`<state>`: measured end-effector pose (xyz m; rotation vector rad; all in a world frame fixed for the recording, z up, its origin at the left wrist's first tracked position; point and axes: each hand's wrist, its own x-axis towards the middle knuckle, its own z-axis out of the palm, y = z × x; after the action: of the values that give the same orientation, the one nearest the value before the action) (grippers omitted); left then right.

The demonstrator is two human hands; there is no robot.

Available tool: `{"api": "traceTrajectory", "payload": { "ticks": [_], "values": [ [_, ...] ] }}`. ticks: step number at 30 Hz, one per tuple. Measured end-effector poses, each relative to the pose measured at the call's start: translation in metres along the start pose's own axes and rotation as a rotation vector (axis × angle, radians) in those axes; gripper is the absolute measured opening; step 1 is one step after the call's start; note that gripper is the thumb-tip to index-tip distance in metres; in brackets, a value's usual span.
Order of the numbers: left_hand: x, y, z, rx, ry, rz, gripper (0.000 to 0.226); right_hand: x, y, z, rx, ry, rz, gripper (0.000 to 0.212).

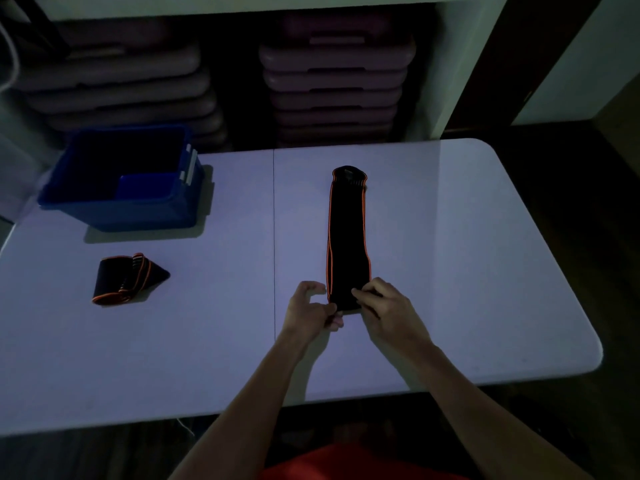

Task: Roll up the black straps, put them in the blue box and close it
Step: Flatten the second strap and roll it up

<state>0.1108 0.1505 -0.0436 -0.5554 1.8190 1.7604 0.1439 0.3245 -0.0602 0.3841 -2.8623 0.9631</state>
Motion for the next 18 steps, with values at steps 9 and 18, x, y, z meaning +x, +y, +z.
{"api": "traceTrajectory", "payload": {
  "ticks": [9,18],
  "values": [
    [0.005,-0.002,-0.009,0.106,-0.01,0.024,0.031,0.001,-0.006,-0.001,0.038,0.155,0.038,0.021],
    [-0.002,0.003,-0.016,0.145,-0.061,0.056,0.032,0.003,-0.004,0.008,-0.078,-0.031,0.027,0.009]
  ]
}}
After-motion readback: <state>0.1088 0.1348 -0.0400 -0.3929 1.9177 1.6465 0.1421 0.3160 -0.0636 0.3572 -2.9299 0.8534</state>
